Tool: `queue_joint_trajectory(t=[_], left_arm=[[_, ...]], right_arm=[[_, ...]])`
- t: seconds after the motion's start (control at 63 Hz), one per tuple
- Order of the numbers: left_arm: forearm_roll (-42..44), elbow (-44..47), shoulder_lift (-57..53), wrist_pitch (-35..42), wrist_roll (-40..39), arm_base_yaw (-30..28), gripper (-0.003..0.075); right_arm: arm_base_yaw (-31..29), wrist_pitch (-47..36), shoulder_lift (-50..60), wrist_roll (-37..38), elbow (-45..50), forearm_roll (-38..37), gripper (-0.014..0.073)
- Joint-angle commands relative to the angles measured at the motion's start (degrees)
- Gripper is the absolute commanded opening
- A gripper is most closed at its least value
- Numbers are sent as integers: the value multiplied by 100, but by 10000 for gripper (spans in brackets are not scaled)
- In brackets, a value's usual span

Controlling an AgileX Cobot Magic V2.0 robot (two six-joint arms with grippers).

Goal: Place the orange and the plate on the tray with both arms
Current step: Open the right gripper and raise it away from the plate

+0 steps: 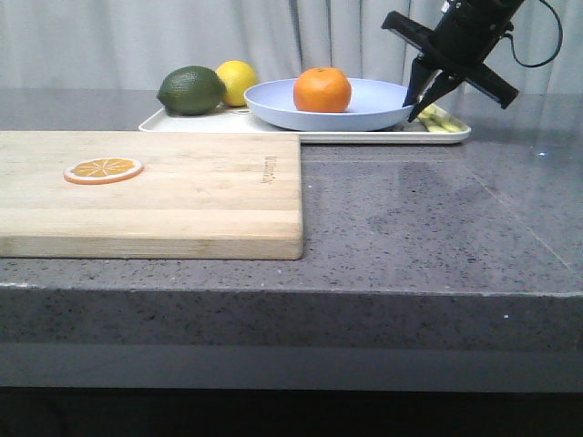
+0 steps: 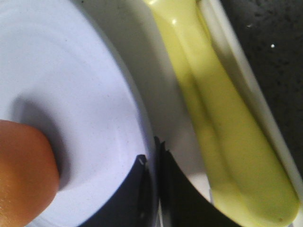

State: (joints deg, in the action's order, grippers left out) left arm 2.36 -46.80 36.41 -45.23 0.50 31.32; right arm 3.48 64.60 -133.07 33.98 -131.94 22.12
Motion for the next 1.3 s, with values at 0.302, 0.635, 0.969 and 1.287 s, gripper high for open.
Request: queue_joint_trajectory(t=[0.302,0.635,0.969,1.287], left_arm=[[-39,-149,15,432,-50,-25,640],[-39,-149,15,432,-50,-25,640],[-39,-149,15,432,-50,-25,640],[-39,-149,15,432,-50,-25,640]], right_arm=[[-12,-315,439,-104,-214,233,337],[-12,-167,1026,-1104,-214,110,365],[-12,392,2084,-2815,-209,-227,365],[-12,650,3213,-3454,-86,-685,365]])
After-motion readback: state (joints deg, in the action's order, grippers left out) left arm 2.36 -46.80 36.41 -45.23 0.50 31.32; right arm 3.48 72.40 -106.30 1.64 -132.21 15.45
